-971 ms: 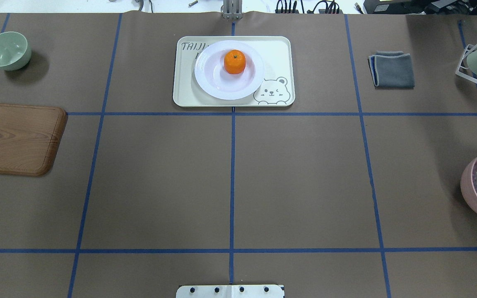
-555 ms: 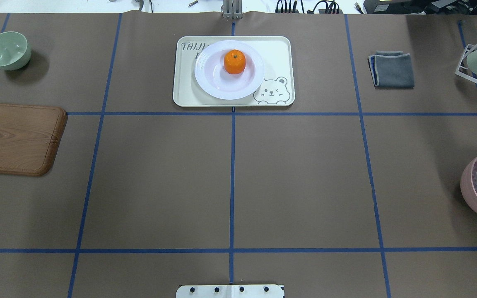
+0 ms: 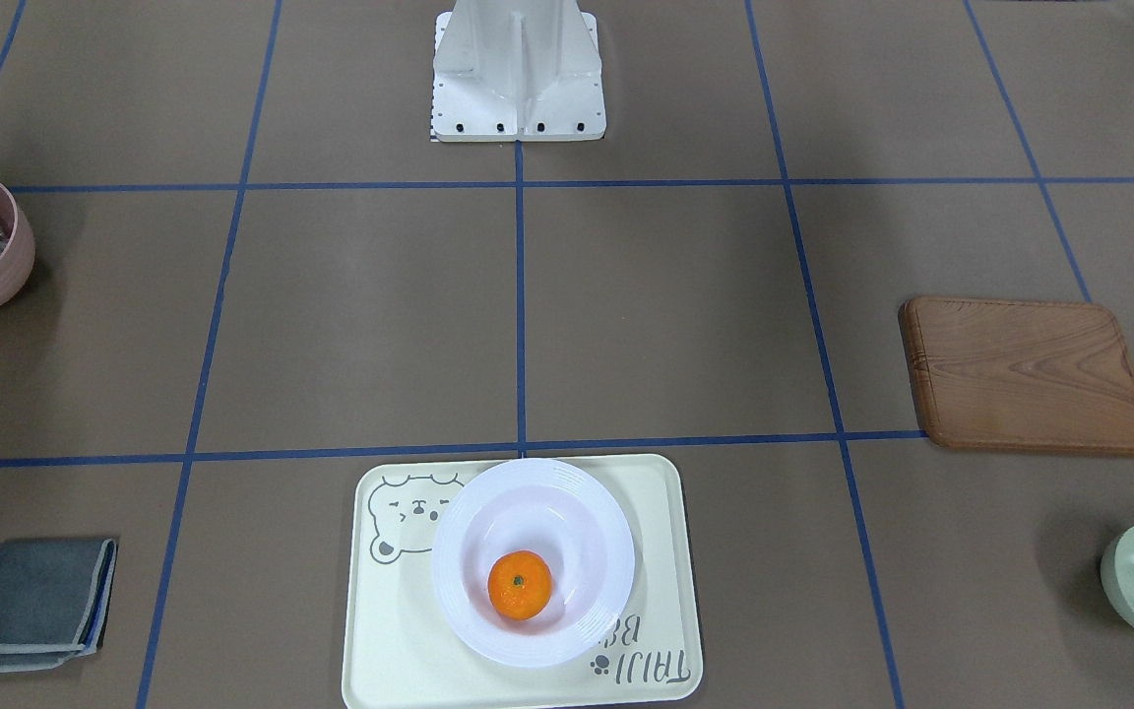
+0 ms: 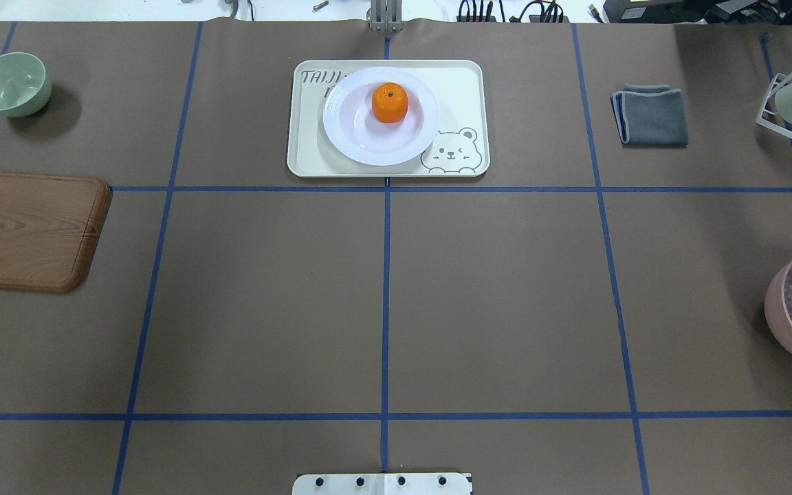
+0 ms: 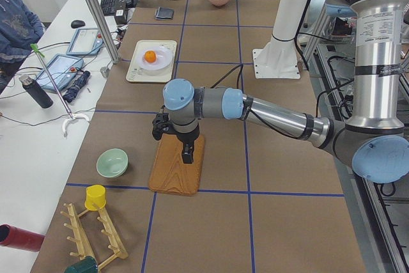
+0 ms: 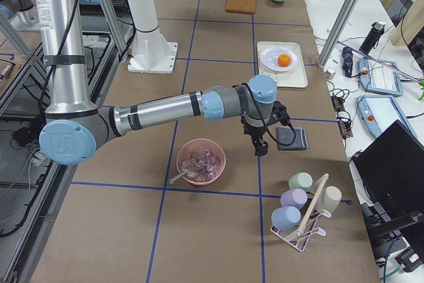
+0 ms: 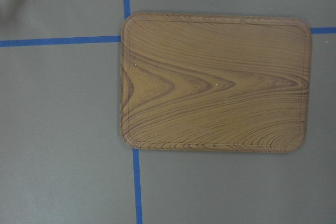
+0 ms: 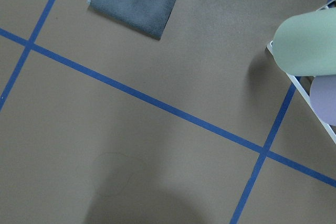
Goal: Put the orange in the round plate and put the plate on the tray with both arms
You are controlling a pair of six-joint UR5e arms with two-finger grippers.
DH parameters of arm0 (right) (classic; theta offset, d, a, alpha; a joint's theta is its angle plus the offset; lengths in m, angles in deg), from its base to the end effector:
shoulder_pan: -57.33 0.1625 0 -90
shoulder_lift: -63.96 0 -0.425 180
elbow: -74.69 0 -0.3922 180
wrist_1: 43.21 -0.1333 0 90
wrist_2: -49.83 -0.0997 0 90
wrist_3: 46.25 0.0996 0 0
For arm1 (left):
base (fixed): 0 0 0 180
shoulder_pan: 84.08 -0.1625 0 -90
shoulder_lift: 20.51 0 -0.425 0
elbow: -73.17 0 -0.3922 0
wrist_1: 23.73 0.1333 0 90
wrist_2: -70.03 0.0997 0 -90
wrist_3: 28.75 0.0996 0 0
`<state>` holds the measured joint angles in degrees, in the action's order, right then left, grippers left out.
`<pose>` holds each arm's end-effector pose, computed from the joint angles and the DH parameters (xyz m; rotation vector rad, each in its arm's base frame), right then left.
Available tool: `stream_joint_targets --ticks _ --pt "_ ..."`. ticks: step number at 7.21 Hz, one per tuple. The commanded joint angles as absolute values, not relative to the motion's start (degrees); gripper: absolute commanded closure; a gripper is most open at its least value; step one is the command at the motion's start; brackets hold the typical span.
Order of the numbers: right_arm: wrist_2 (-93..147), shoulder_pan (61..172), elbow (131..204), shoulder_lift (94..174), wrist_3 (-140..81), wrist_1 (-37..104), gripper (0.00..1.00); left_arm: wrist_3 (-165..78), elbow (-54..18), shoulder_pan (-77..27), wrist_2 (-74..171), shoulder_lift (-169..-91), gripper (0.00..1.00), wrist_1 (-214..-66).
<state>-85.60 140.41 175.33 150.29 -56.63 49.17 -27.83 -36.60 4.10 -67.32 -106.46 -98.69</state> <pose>-0.0007 -0.5230 0.5375 0.2222 -0.7882 -0.3675 -0.0458 -0.4497 0.5465 0.0047 0.8266 0.0500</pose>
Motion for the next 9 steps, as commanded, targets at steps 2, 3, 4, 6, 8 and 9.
stream_joint_targets --ticks 2,3,4,6,8,9 --pt "-85.17 140.48 175.07 152.02 -56.35 49.17 0.0 -28.57 -28.53 4.43 -67.17 -106.03 0.02 -116.21" --pt "-85.26 140.39 172.28 151.77 -56.79 48.3 0.0 -28.31 -27.21 4.43 -67.52 -106.73 0.02 -117.5" --pt "-85.52 140.22 170.77 149.85 -56.97 48.2 0.0 -28.57 -25.9 4.34 -67.43 -108.91 0.02 -116.56" --pt "-85.69 140.3 171.02 149.22 -56.27 48.03 0.0 -28.4 -25.98 4.34 -74.58 -108.84 0.02 -116.81" --pt "-86.4 140.3 171.46 150.52 -56.35 48.03 0.0 -28.31 -26.58 4.51 -75.52 -106.56 0.02 -117.69" --pt "-86.58 140.3 172.59 152.53 -56.7 47.94 0.0 -28.39 -26.76 4.51 -75.52 -106.56 0.02 -117.6"
